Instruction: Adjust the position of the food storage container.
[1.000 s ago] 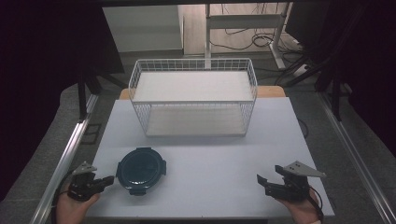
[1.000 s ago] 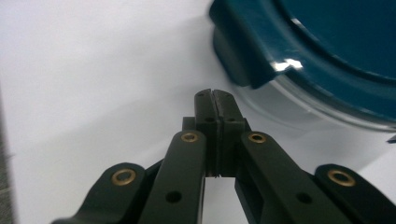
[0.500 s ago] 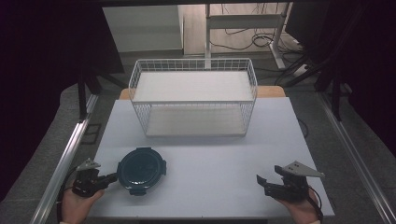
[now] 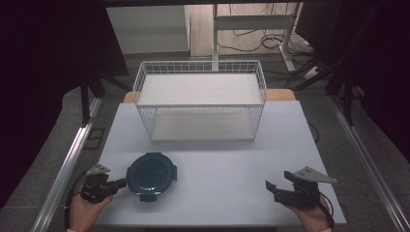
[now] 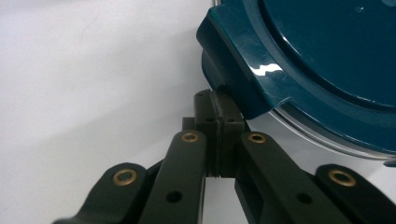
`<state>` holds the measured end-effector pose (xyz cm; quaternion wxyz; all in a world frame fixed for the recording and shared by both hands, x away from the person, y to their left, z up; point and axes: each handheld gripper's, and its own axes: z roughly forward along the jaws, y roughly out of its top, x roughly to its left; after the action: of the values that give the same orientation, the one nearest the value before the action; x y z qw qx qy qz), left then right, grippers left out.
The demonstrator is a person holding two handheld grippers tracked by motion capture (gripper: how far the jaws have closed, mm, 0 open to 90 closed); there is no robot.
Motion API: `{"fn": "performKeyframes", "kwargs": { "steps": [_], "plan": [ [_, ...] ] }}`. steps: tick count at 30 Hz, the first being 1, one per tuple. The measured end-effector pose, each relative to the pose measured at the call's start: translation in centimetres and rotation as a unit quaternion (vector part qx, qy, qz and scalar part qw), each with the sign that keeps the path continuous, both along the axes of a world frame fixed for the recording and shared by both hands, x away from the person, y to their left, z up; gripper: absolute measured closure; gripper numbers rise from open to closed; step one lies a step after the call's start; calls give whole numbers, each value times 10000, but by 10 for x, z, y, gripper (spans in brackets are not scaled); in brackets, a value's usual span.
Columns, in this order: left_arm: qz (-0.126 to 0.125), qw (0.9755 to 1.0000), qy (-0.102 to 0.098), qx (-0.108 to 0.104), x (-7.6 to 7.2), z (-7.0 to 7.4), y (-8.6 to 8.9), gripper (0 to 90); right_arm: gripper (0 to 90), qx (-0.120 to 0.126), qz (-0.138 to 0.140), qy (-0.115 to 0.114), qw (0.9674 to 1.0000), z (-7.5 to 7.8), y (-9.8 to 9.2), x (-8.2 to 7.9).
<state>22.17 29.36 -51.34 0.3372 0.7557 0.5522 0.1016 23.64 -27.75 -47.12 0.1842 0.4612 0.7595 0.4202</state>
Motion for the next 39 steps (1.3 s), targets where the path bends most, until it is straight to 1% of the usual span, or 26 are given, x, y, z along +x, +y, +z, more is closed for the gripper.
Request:
{"fn": "performKeyframes", "kwargs": {
  "steps": [7,10,14,20,25,29,33,39],
  "plan": [
    [-142,9999,0,8,6,1,-16,900,209,-1,-10,4,10000,0,-1,0],
    [-168,9999,8,-35,8,3,-20,900,209,-5,-22,5,10000,0,-1,0],
    [-249,9997,42,3,11,3,-30,900,210,1,-29,-3,10000,1,0,0],
    [-399,9992,34,37,16,5,-47,900,211,22,-47,3,10000,2,-1,0],
    [-573,9983,79,36,22,5,-63,900,212,25,-67,11,10000,2,-2,0],
    [-658,9978,88,65,26,6,-75,900,212,9,-61,14,10000,1,-2,0],
    [-701,9975,64,69,29,7,-83,900,213,13,-57,18,10000,1,-2,0],
    [-821,9965,128,73,31,7,-93,900,213,3,-48,36,10000,0,-1,0]
  ]
}}
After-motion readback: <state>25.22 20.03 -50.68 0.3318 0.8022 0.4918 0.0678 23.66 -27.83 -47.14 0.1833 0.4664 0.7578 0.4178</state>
